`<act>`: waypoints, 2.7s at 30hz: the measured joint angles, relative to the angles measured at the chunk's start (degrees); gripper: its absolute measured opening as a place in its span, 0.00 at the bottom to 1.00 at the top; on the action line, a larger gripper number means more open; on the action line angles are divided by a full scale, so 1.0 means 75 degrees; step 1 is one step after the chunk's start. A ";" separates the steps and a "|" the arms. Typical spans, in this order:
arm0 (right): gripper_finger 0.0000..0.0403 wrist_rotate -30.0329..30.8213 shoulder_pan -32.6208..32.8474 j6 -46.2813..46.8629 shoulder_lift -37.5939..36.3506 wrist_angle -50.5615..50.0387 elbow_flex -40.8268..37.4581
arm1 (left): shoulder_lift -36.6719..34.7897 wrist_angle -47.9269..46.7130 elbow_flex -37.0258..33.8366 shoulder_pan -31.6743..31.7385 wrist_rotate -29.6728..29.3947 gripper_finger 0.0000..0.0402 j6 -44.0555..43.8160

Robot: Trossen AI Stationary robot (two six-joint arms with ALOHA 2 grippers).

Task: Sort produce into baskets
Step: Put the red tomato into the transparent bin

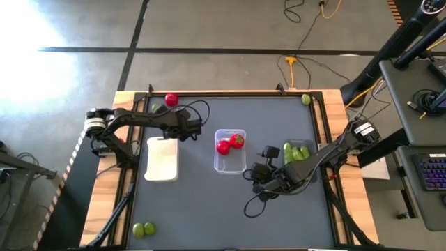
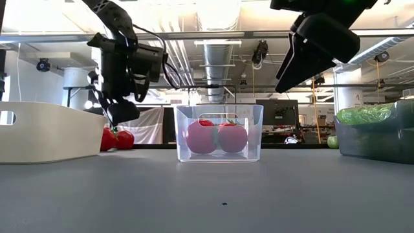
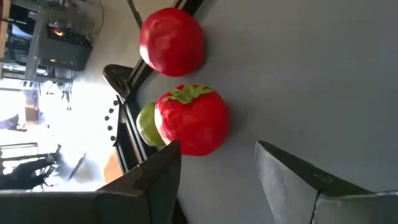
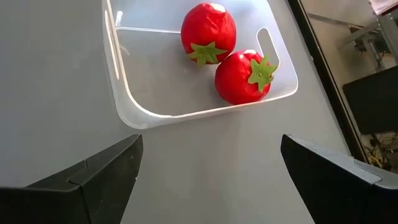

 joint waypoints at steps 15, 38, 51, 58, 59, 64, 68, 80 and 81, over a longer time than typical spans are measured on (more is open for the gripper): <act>0.93 0.0061 -0.0221 -0.0210 0.0000 0.0163 0.0084 | -0.0061 -0.0026 0.0004 0.0032 -0.1775 0.47 0.0106; 0.93 0.0061 -0.0441 -0.0429 0.0002 0.0466 0.0090 | -0.0061 -0.0009 0.0004 0.0082 -0.1953 0.50 0.2496; 0.93 0.0058 -0.0443 -0.0419 -0.0005 0.0518 0.0090 | -0.0064 -0.0003 0.0004 0.0082 -0.1953 0.76 0.2461; 0.93 0.0058 -0.0443 -0.0429 -0.0029 0.0522 0.0090 | -0.0064 0.0008 0.0004 0.0082 -0.2027 0.87 0.2314; 0.93 0.0061 -0.0443 -0.0481 -0.0029 0.0524 0.0090 | -0.0064 0.0034 0.0004 0.0096 -0.2079 0.88 0.2220; 0.93 0.0060 -0.0440 -0.0514 -0.0032 0.0531 0.0090 | -0.0119 0.0056 0.0015 0.0418 -0.1888 0.89 0.1338; 0.93 0.0050 -0.0440 -0.0679 -0.0035 0.0472 0.0091 | -0.0198 0.0057 0.0084 0.0915 -0.1073 0.88 0.0945; 0.93 -0.0024 -0.0437 -0.0744 -0.0052 0.0003 0.0326 | -0.0481 0.0184 0.0484 0.2328 0.1156 0.87 0.0272; 0.93 -0.0026 -0.0437 -0.0743 -0.0052 -0.0018 0.0326 | -0.0508 0.0197 0.0478 0.2434 0.1342 0.87 0.0275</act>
